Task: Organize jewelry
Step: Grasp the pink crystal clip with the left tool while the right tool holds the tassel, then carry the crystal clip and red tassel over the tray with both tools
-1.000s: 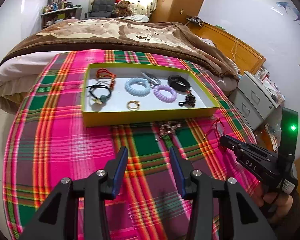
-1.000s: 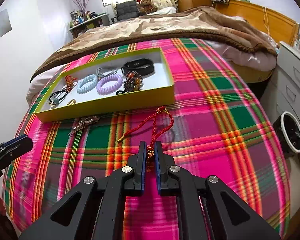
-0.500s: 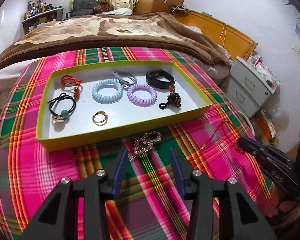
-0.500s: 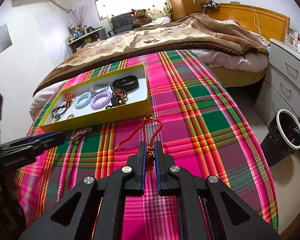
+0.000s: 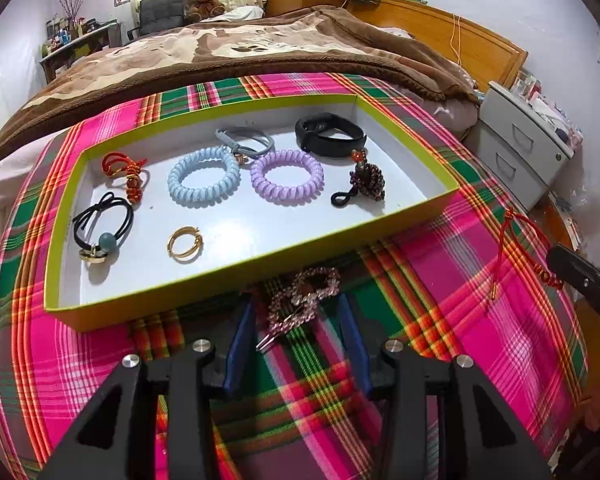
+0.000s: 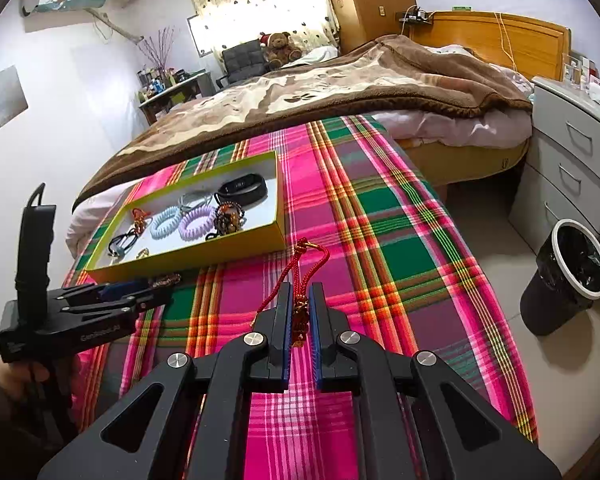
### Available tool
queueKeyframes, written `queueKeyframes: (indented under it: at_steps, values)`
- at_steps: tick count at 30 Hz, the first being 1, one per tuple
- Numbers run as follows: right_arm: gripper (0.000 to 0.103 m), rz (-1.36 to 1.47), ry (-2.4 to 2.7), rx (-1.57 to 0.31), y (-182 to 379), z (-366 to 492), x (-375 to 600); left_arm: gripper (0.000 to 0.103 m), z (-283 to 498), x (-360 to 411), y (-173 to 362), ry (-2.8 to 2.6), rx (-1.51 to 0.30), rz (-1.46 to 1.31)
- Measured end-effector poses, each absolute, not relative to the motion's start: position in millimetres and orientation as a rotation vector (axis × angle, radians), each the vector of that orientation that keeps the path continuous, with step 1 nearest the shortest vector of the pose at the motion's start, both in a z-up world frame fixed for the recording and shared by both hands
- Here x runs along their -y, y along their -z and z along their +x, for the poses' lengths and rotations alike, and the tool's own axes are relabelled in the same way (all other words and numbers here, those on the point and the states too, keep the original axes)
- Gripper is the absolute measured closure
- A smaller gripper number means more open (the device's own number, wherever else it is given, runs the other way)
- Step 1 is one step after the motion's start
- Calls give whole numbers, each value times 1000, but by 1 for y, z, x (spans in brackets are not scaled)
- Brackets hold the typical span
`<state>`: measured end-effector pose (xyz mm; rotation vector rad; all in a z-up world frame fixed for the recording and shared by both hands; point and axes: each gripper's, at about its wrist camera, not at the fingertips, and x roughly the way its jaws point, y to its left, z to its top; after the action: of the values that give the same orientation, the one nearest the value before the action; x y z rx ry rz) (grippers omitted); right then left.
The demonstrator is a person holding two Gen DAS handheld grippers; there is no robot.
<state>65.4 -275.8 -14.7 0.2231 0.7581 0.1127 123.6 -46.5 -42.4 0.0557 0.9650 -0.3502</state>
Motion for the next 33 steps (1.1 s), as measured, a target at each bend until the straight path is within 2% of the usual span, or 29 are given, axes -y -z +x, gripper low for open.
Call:
queueKeyframes:
  at_steps: [8,11,16,17,18,23,29,33]
  values:
    - [95,220,-124,-749,12,64,274,59,124,53,43,323,-948,92]
    - [95,214,-124,-751,12,64,273,72,123,54,42,311,-938,99]
    - [95,214,-124,-751,12,64,272,74,121,51,38,323,-926,88]
    - [95,214,-125,-751,12,64,272,83,120,50,37,320,-920,83]
    - [95,213,-126,-752,12,64,272,87,120,48,35,326,-919,73]
    - [95,205,-129,-750,11,64,270,89,116,45,31,328,-905,65]
    - [95,204,-131,-745,8,61,266,97,112,41,29,325,-896,49]
    - [95,201,-133,-742,7,60,264,97,109,37,25,337,-888,30]
